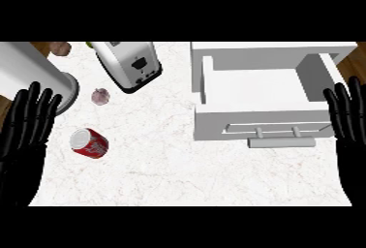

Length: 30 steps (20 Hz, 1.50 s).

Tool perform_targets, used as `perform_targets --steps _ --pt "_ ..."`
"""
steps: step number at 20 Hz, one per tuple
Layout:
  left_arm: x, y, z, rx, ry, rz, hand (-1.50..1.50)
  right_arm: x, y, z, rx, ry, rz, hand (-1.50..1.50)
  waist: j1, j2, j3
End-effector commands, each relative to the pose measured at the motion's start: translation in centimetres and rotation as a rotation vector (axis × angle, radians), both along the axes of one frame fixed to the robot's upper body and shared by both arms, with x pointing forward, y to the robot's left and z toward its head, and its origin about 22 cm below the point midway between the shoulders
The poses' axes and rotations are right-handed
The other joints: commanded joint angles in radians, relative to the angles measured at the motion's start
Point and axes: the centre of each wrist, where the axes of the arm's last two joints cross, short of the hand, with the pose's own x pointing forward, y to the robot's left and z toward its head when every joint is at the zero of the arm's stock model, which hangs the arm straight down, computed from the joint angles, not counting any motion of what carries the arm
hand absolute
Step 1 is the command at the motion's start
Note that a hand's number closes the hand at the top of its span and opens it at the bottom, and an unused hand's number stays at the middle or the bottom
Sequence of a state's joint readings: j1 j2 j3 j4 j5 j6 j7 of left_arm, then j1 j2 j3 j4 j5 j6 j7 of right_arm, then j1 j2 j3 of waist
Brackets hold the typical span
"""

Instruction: Pick up the can, place it into the drawer and close the drawer

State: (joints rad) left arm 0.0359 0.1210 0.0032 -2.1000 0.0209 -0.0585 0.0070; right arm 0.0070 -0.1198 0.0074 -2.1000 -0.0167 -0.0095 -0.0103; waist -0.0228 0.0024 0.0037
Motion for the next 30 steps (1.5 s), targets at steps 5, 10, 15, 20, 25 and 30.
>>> perform_targets --steps 5,10,15,20,25,30 --pt "-1.5 8.2 -1.5 -0.068 -0.060 -0.097 -1.50 -0.4 -0.8 -0.3 0.045 -0.002 -0.030 -1.50 0.029 -0.003 -0.005" --pt "-3.2 10.5 -3.3 -0.097 0.354 0.092 -1.50 -1.5 -1.6 -2.2 0.081 0.297 -0.173 -1.50 0.030 -0.005 -0.004" --pt "-2.6 11.7 -0.5 -0.126 0.353 0.100 -1.50 -2.3 -1.2 -1.4 0.091 0.304 -0.173 -1.50 0.023 -0.004 -0.004" --pt "-3.0 13.3 -0.6 -0.126 0.337 0.077 -1.50 0.3 -2.4 -3.0 0.074 0.293 -0.157 -1.50 0.026 -0.003 -0.004" --pt "1.3 11.2 0.2 -0.122 0.388 0.086 -1.50 -1.9 -4.0 -3.5 0.085 0.293 -0.182 -1.50 0.019 -0.003 -0.003" --pt "1.3 10.6 -5.3 -0.091 0.435 0.078 -1.50 -0.9 -3.1 -2.2 0.070 0.268 -0.174 -1.50 0.020 -0.002 -0.004"
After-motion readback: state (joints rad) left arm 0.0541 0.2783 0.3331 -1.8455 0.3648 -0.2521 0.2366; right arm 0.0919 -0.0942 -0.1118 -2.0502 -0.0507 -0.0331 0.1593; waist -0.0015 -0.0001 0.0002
